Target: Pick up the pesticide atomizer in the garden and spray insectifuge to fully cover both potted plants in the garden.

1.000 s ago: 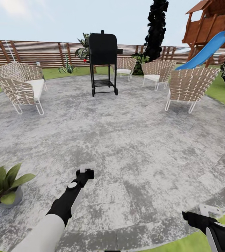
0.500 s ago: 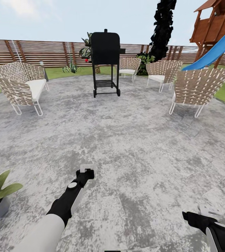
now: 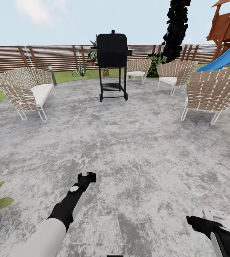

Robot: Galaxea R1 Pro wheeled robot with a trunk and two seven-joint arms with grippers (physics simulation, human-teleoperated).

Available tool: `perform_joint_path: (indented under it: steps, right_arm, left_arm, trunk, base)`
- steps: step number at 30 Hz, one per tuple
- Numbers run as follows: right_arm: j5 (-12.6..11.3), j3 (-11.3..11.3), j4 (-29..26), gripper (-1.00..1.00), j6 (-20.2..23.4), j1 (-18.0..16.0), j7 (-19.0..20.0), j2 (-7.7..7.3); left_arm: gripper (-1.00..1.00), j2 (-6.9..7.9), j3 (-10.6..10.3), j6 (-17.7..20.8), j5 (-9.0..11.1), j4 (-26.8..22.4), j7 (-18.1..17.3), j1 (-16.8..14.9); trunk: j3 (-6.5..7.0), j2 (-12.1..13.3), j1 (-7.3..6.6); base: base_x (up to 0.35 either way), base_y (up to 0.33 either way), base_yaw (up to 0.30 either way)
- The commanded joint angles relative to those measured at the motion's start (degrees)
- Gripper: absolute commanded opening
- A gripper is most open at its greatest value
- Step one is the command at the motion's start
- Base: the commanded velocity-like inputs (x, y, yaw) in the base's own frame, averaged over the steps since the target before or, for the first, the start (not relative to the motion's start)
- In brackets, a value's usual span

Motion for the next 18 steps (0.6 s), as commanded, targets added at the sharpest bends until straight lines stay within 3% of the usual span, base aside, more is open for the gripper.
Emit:
perform_joint_path:
  steps: [1,18]
  right_arm:
    - [0.08,-0.03,-0.04,1.00,0.26,-0.03,0.09,-0.01]
    - [0.08,-0.01,-0.04,1.00,0.26,-0.03,0.09,-0.01]
  left_arm:
    - [-1.00,0.01,-0.06,0.09,0.17,-0.05,0.01,-0.02]
    - [-1.00,0.01,-0.06,0.09,0.17,-0.06,0.03,-0.02]
  trunk:
    - [-0.05,-0.02,0.02]
    - [-0.05,-0.02,0.02]
  base:
    - [0.304,-0.218,0.012]
    - [0.304,-0.218,0.001]
